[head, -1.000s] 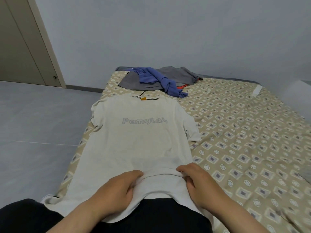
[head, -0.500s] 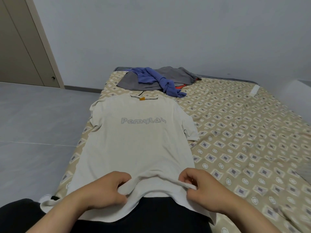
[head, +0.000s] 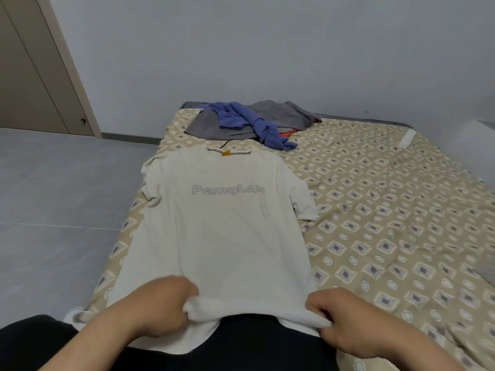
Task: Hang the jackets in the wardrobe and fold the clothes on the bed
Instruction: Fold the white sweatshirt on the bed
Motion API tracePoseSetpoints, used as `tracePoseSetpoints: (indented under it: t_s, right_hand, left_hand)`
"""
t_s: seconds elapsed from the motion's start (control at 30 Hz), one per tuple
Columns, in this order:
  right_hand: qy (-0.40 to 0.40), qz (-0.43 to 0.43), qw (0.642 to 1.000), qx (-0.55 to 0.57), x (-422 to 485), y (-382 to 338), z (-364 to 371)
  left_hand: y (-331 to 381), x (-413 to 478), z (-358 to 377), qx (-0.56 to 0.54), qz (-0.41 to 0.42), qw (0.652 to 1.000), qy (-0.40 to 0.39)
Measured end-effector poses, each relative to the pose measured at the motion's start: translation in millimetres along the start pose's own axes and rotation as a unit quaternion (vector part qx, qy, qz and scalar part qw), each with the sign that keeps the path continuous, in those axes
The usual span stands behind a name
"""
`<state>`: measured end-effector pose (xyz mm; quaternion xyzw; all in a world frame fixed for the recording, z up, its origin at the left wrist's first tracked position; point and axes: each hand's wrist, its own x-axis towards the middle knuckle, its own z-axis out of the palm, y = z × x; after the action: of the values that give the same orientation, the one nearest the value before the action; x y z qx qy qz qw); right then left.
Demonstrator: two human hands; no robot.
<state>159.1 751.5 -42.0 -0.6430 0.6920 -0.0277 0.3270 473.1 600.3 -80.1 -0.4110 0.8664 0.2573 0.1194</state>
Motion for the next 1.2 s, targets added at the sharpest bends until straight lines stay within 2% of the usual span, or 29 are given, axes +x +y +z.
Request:
tracePoseSetpoints:
  t_s: [0.07,0.1,0.13,0.17,0.23,0.33,0.37,0.43,0.5,0.53,0.6,0.67,0.77,0.83,1.0,1.1,1.2]
  right_hand:
    - [0.131,-0.002,0.99,0.048,2,3,0]
    - [0.178,-0.008,0.983,0.045,3,5,-1]
    - [0.19,-0.017,0.981,0.025,3,6,-2]
    - [0.17,-0.026,0.985,-0.009,3,7,-2]
    - [0.086,-0.034,0.992,-0.088,2,9,2]
    - [-0.035,0.007,0.996,-0.082,-3,6,6]
    - [-0.066,0.015,0.996,-0.056,-5,3,2]
    - [-0.114,0.007,0.993,0.006,-6,-3,-10]
    - [-0.101,-0.018,0.991,0.084,-3,-13,-22]
    - [-0.058,-0.026,0.99,0.124,1,-18,-25]
    - [0.043,-0.052,0.987,0.145,10,-30,-25]
    - [0.087,-0.09,0.988,0.089,20,-42,-15]
    - [0.094,-0.123,0.987,-0.036,30,-51,5]
    - [0.106,-0.128,0.985,-0.037,30,-51,10]
    - [0.088,-0.146,0.985,-0.029,19,-52,8]
    - [0.045,-0.12,0.991,0.025,10,-54,0]
    - [-0.023,-0.093,0.995,0.016,4,-54,-5]
  left_hand:
    - [-9,4,-7,0.02,-0.017,0.985,0.168]
    - [-13,5,-11,0.047,-0.022,0.973,0.223]
    - [-17,5,-13,0.078,-0.027,0.966,0.246]
    - [-18,4,-14,0.112,-0.033,0.964,0.239]
    - [-15,2,-5,0.168,-0.035,0.972,0.163]
    - [2,3,22,0.169,-0.028,0.985,-0.026]
    - [9,2,25,0.151,-0.044,0.984,-0.083]
    - [12,-1,16,0.087,-0.05,0.984,-0.149]
    - [6,-4,-5,-0.047,-0.017,0.98,-0.193]
    - [3,-5,-15,-0.133,0.0,0.972,-0.194]
    - [4,-4,-25,-0.248,0.035,0.959,-0.131]
    - [18,-3,-22,-0.245,0.074,0.963,-0.08]
    - [37,-1,-2,-0.226,0.103,0.969,-0.006]
    - [38,-1,-1,-0.235,0.105,0.966,0.02]
    - [36,-8,-12,-0.237,0.127,0.963,-0.016]
    - [34,-14,-21,-0.297,0.126,0.94,-0.109]
    - [30,-16,-20,-0.284,0.113,0.944,-0.125]
